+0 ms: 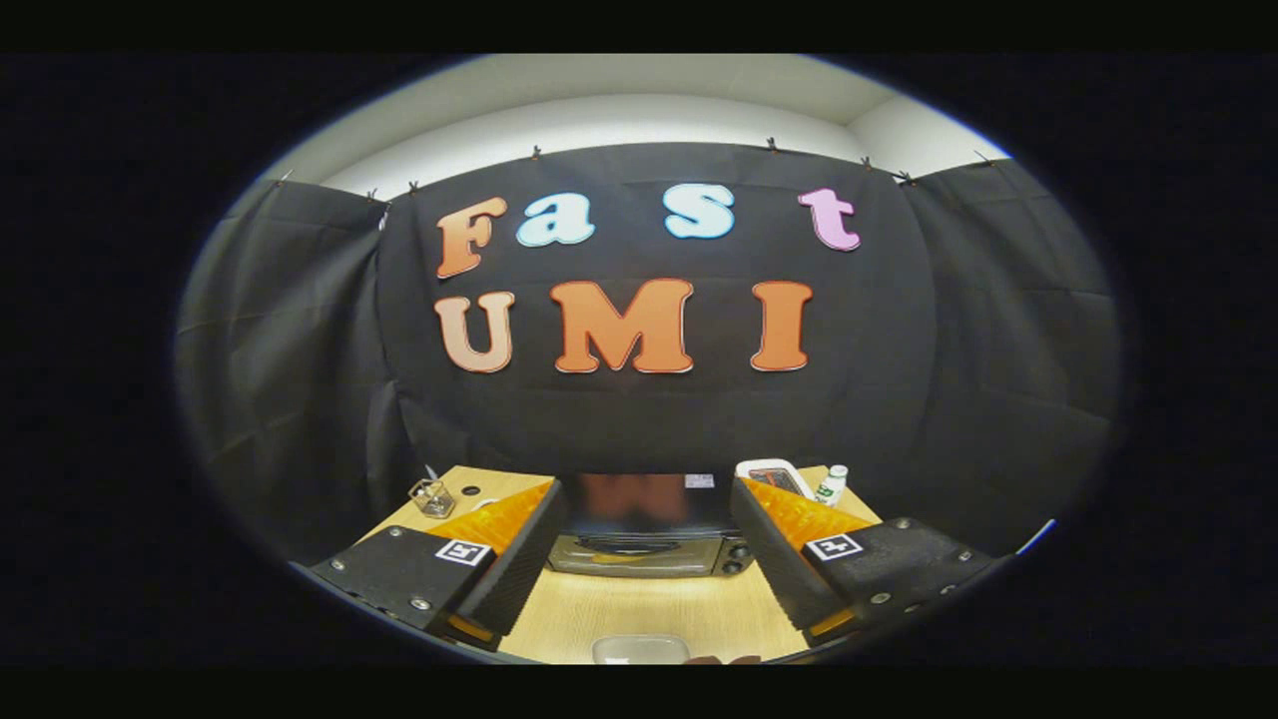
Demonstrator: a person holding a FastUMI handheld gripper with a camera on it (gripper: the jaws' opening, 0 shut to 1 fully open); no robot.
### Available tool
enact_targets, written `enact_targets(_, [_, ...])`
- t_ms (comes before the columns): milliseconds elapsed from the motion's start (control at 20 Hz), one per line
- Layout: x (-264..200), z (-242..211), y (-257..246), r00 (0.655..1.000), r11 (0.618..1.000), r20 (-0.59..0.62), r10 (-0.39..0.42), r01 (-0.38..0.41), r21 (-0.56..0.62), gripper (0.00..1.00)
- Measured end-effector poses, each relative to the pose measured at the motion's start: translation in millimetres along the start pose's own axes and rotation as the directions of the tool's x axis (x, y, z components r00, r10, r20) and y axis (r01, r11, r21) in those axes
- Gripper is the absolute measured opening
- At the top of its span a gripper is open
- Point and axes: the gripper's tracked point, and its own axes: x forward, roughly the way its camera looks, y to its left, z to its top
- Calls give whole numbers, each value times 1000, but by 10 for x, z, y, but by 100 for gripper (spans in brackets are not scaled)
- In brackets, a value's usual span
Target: Open the toaster oven, put the food inside, and close the toaster oven door.
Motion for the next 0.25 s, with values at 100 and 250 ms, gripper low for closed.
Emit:
enact_targets(100, [0, -12, 3, 1000, 1000, -4, -3, 3, 5, 99])
enact_targets(250, [11, -14, 59, 1000, 1000, -7, 4, -4, 18, 99])
